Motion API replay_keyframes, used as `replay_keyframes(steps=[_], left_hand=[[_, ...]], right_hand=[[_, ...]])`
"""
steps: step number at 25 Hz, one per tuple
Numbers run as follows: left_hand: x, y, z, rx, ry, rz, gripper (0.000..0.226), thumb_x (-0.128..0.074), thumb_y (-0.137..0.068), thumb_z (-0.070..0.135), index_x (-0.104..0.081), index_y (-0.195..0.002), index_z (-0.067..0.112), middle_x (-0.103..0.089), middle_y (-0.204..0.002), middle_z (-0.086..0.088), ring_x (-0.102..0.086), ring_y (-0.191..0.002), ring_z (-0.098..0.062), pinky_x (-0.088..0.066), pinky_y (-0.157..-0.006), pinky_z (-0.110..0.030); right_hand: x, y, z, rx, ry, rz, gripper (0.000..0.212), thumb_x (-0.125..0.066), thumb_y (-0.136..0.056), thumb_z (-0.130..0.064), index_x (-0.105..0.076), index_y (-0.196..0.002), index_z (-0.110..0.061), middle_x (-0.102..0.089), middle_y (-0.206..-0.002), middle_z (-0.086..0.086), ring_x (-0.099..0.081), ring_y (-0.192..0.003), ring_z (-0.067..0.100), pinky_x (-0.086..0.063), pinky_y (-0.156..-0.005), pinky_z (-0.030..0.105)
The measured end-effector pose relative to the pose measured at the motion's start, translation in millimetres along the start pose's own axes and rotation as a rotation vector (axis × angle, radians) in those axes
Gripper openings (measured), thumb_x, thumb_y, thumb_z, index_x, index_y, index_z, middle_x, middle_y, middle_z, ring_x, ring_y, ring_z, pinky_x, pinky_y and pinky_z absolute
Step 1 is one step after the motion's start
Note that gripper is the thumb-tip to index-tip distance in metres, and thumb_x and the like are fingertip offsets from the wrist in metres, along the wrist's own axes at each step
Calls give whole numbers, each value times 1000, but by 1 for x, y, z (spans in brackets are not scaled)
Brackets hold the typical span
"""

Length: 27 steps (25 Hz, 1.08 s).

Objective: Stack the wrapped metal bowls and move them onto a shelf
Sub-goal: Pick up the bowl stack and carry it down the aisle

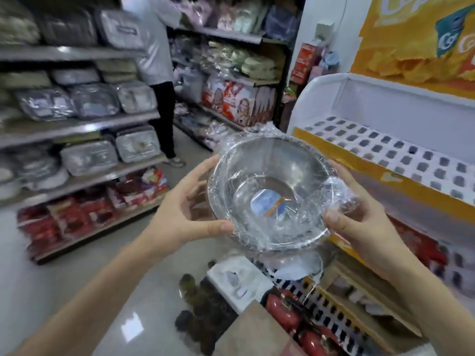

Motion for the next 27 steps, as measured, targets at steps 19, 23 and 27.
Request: replay_keyframes(steps=[19,23,27], left_hand=[[186,368,44,179,-97,783,108,-93,-35,25,-49,-132,38,-67,-124,-1,-67,-104,-19,-57,-76,-30],[218,364,33,208,-123,826,102,-85,-40,16,-49,-132,40,-68,-121,-6,-66,-101,-18,-58,-81,-34],[267,331,14,218,-132,842,101,-84,-41,16,-48,-132,40,-69,-117,-9,-66,-98,-16,-57,-79,-31]], right_hand=[[-370,64,-10,-5,-248,-771,99,-81,-63,-47,-34,-148,-30,-52,-145,0,-51,-131,23,-40,-106,54],[-402,37,3,-19,-254,-821,97,-81,-65,-46,-34,-148,-30,-50,-147,1,-50,-132,26,-38,-106,58],[-432,-16,18,-26,-281,-809,91,-82,-63,-46,-40,-143,-38,-53,-144,-7,-53,-129,21,-48,-100,43]])
Point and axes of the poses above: each hand's wrist, its own y-axis away from the middle knuckle, its own x-axis out of the back of the hand, z = x × y, the point moved 7 cm from there along -y, towards the middle knuckle
